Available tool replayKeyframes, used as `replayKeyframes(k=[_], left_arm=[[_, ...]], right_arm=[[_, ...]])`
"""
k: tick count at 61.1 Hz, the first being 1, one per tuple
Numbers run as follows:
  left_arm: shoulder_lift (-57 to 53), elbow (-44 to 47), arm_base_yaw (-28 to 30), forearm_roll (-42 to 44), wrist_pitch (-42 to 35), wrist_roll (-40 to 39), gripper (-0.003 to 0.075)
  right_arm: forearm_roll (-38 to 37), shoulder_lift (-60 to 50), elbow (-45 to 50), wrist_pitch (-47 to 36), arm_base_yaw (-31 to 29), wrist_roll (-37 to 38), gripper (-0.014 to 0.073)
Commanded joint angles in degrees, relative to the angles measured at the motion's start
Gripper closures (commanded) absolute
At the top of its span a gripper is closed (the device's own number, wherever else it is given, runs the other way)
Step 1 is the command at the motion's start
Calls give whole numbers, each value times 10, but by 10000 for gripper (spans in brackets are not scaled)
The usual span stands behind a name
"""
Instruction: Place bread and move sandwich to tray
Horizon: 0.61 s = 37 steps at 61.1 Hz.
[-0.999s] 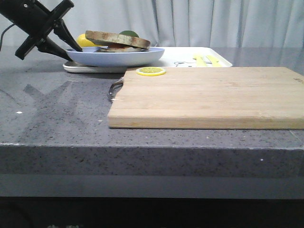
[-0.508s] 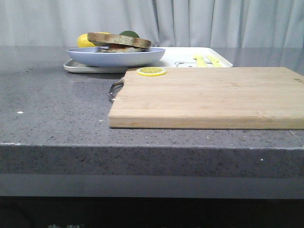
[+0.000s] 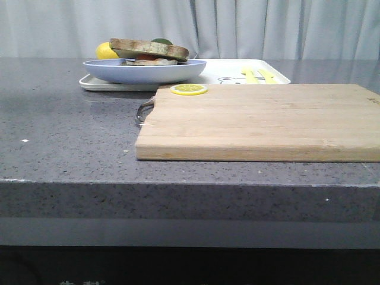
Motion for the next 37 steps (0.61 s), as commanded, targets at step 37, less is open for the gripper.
replayKeyframes(k=[37], left_arm=[[-399, 477, -21, 19, -145, 100, 471]], right_arm=[[3, 0, -14, -39, -4, 1, 138]])
